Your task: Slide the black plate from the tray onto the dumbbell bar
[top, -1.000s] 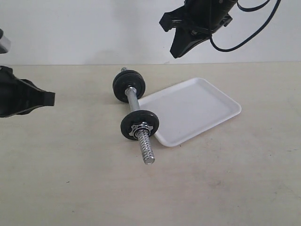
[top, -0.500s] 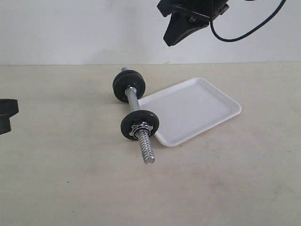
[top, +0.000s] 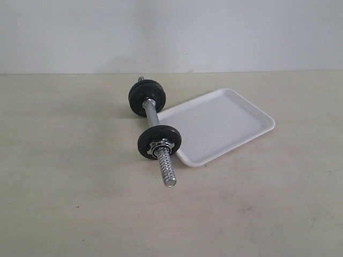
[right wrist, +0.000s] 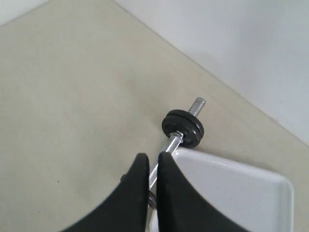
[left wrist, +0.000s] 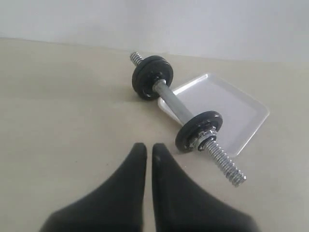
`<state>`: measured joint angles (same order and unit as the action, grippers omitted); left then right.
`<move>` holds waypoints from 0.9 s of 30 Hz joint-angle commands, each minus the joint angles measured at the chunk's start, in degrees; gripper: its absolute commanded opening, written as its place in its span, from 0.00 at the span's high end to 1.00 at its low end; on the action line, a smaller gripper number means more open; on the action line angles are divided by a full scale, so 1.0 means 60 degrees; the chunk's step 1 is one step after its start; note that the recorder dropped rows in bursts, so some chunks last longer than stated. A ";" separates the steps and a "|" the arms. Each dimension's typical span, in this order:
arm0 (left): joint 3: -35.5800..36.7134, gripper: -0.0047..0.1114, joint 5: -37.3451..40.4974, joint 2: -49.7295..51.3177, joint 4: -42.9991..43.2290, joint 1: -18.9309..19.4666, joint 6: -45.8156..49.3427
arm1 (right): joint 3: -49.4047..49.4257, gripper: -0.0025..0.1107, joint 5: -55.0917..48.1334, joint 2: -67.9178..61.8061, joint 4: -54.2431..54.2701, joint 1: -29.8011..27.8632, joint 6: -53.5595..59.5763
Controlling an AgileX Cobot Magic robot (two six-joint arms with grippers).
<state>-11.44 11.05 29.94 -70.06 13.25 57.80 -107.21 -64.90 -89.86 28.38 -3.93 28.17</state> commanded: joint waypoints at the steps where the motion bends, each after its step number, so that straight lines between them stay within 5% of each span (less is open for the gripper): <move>1: 0.0136 0.93 0.0155 -0.0414 -0.0139 0.0029 0.0097 | 0.0177 0.98 -0.0011 0.1281 -0.0156 -0.0035 0.0082; 10: 0.0190 0.93 0.0462 -0.0591 -0.0139 0.0029 0.0266 | 0.1970 0.98 -0.0095 0.4569 -0.2583 -0.0035 -0.1318; 19: 0.0190 0.93 0.1055 -0.1540 -0.0270 0.0029 0.0266 | 0.6312 0.98 0.0772 0.9158 -0.3358 -0.0035 -0.2824; 27: 0.0499 0.93 0.0865 -0.2436 -0.0140 0.0029 0.0266 | 1.1716 0.98 0.4903 1.2821 -0.4184 -0.0035 -0.2970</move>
<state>-9.87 17.08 16.75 -71.01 13.25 59.15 -42.02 -41.34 -14.67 4.17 -3.93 11.31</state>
